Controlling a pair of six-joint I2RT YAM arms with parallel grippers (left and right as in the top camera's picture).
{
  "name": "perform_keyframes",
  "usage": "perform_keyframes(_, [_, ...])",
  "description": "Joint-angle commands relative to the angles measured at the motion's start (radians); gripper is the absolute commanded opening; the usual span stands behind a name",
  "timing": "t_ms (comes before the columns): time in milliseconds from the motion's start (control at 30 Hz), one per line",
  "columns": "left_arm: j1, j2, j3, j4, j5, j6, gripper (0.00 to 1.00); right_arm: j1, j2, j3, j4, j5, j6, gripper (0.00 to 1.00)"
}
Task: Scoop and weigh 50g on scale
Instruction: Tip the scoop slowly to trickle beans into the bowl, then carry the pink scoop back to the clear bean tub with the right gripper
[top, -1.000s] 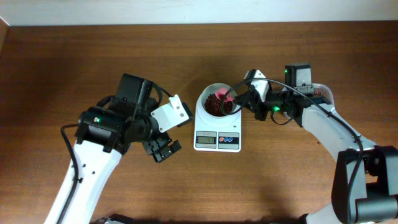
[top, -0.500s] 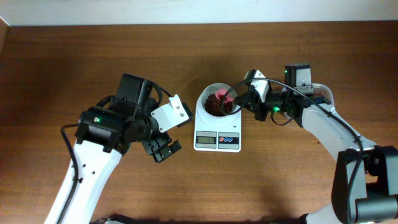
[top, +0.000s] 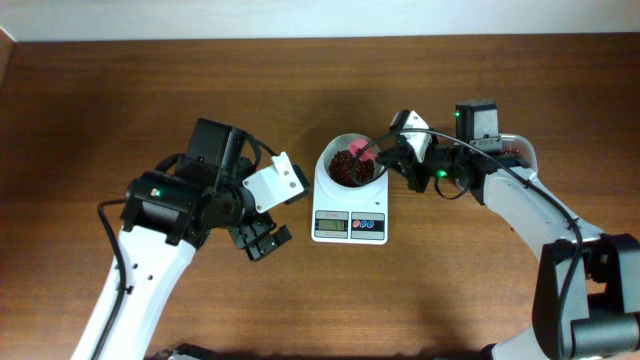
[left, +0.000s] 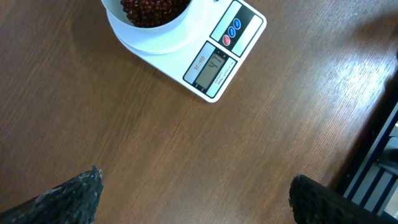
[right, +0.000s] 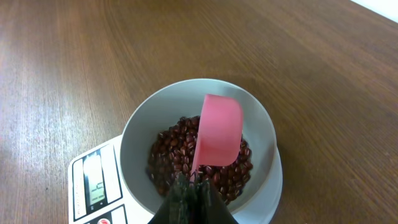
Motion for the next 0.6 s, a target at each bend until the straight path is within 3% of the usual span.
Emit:
perform_keyframes(0, [0.006, -0.009, 0.018, -0.001, 0.011, 0.013, 0.99, 0.010, 0.000, -0.004, 0.012, 0.000, 0.007, 0.04])
perform_keyframes(133, [0.006, -0.009, 0.018, -0.001, 0.011, 0.013, 0.99, 0.010, 0.000, -0.004, 0.011, -0.015, 0.007, 0.04])
perform_keyframes(233, [0.006, -0.009, 0.018, -0.001, 0.011, 0.013, 0.99, 0.006, -0.011, -0.003, 0.031, -0.206, 0.007, 0.04])
perform_keyframes(300, [0.006, -0.009, 0.018, -0.001, 0.011, 0.013, 0.99, 0.021, -0.010, -0.003, 0.025, 0.046, 0.008, 0.04])
perform_keyframes(567, [0.006, -0.009, 0.018, -0.001, 0.011, 0.013, 0.99, 0.040, -0.040, 0.011, 0.089, -0.034, 0.050, 0.04])
